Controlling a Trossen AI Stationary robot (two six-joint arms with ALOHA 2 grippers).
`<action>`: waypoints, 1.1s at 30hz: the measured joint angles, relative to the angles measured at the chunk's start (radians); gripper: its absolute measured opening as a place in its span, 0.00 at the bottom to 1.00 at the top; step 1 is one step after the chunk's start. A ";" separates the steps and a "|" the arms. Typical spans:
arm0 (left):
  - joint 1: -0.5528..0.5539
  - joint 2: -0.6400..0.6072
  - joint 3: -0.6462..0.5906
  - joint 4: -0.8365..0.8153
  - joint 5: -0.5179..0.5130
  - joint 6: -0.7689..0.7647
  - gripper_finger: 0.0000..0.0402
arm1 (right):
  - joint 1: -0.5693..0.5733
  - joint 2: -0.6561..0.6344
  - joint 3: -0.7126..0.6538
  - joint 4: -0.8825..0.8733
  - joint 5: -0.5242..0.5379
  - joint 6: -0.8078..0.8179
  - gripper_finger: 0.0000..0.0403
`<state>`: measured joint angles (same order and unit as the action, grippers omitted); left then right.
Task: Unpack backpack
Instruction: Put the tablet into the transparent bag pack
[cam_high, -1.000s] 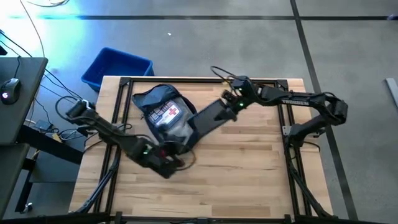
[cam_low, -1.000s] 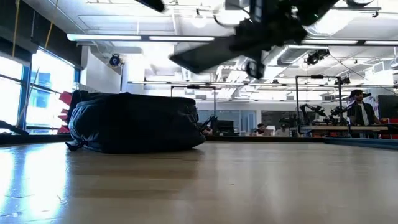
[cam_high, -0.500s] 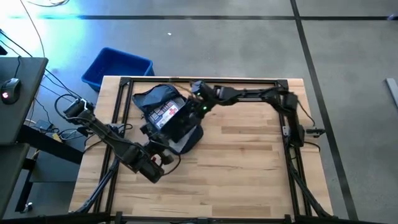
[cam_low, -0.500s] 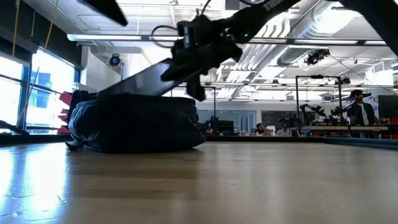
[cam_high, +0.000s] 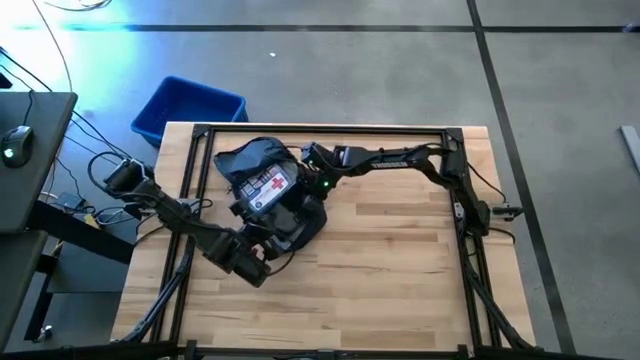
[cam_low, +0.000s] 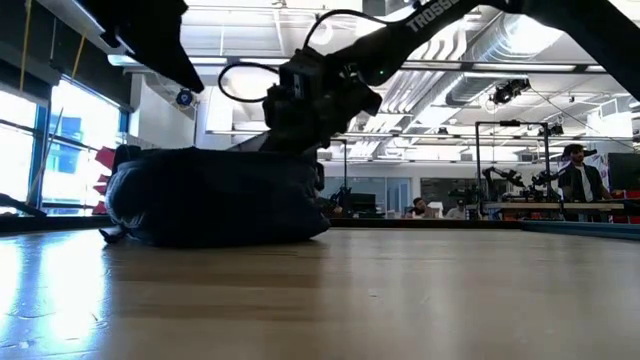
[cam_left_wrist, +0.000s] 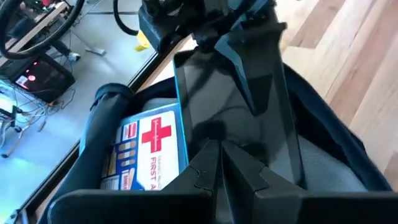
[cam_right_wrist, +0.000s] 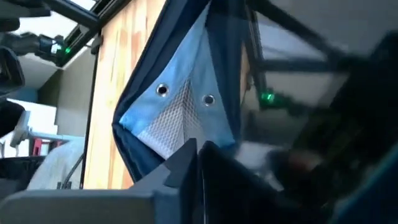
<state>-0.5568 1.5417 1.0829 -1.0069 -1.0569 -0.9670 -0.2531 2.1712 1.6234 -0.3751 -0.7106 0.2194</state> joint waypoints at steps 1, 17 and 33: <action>0.005 -0.001 -0.009 0.025 0.001 0.010 0.00 | 0.000 0.000 0.000 0.009 -0.001 0.000 0.28; 0.034 0.000 -0.024 0.134 0.051 0.107 0.00 | 0.046 -0.010 -0.002 0.174 0.236 -0.116 0.58; 0.094 0.000 -0.024 0.141 0.093 0.147 0.00 | 0.041 -0.129 -0.002 0.021 0.350 -0.345 0.59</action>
<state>-0.4627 1.5414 1.0592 -0.8660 -0.9641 -0.8197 -0.2120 2.0421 1.6215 -0.3541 -0.3604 -0.1258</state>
